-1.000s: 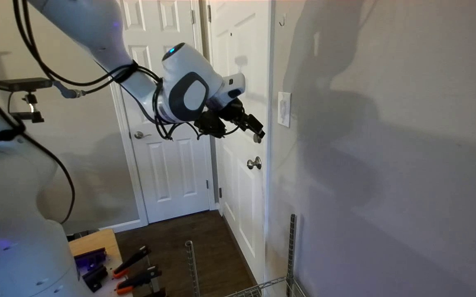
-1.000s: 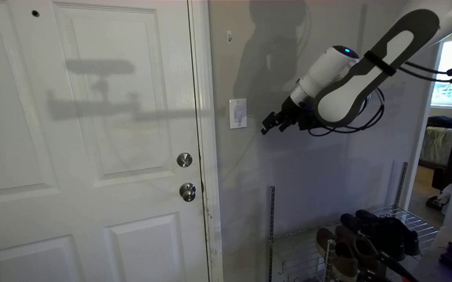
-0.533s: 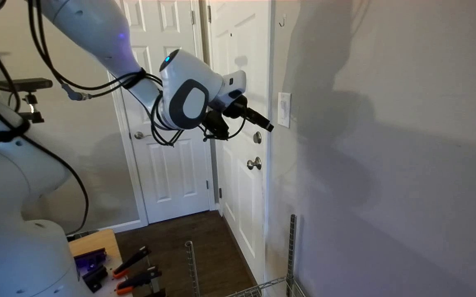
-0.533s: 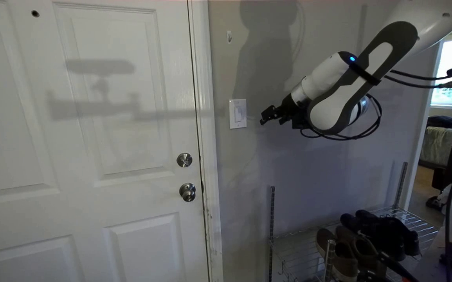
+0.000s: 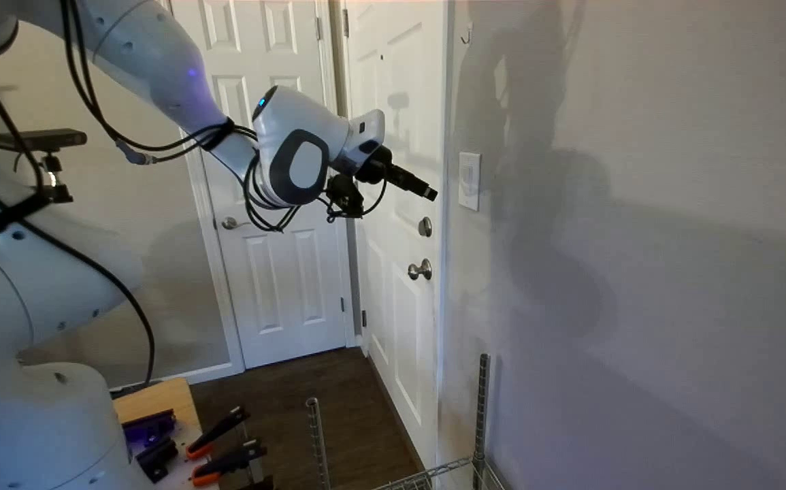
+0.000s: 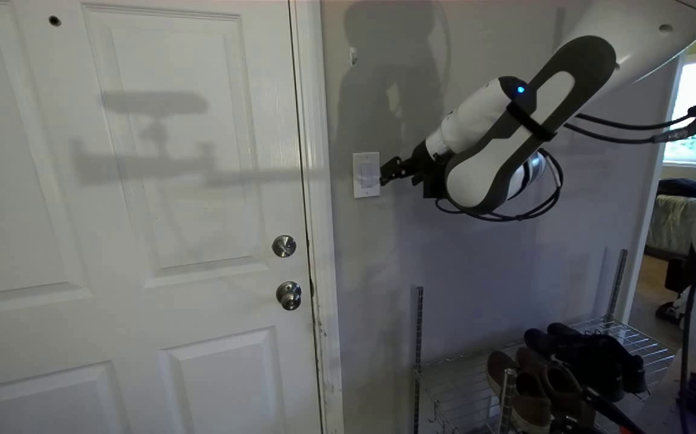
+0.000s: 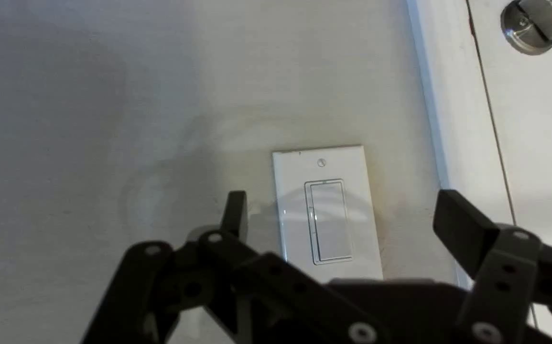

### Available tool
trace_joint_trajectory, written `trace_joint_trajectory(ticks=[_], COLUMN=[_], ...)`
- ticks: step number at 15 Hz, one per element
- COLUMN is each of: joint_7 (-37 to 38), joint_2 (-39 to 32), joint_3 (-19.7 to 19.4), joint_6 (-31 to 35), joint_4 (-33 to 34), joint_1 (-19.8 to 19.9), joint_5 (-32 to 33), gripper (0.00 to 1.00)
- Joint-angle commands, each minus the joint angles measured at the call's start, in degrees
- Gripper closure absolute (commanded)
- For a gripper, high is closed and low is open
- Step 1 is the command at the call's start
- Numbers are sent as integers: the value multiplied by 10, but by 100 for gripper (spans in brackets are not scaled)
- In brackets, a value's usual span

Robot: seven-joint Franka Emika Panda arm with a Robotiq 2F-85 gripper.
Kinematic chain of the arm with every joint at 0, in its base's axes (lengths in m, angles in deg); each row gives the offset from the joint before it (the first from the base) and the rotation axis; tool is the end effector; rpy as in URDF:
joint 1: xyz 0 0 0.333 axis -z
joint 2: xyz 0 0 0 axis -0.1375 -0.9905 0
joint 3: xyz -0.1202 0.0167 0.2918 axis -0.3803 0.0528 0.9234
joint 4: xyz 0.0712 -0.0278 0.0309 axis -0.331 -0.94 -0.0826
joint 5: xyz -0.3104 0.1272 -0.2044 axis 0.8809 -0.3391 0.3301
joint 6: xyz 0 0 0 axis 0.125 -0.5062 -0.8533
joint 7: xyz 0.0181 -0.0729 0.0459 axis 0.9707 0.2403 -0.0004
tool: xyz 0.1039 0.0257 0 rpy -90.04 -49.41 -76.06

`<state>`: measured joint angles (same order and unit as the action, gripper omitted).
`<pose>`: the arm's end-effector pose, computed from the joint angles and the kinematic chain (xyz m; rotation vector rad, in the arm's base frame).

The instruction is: Turn on the light switch.

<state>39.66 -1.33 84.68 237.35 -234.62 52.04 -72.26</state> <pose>0.4769 0.1022 0.4298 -2.6721 0.3173 -1.5804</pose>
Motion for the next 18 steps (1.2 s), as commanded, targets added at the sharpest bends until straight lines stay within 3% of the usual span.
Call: trace_joint_trajectory(ticks=[1, 5, 8, 18], joint_7=[47, 69, 81, 112], joint_2=[75, 127, 164, 247], joint_3=[106, 197, 235, 266], joint_6=[0, -1, -2, -3], joint_4=[19, 54, 86, 157], joint_1=[99, 184, 228, 333], joint_5=[-44, -91, -118, -170], gripper=[0, 0, 0, 0])
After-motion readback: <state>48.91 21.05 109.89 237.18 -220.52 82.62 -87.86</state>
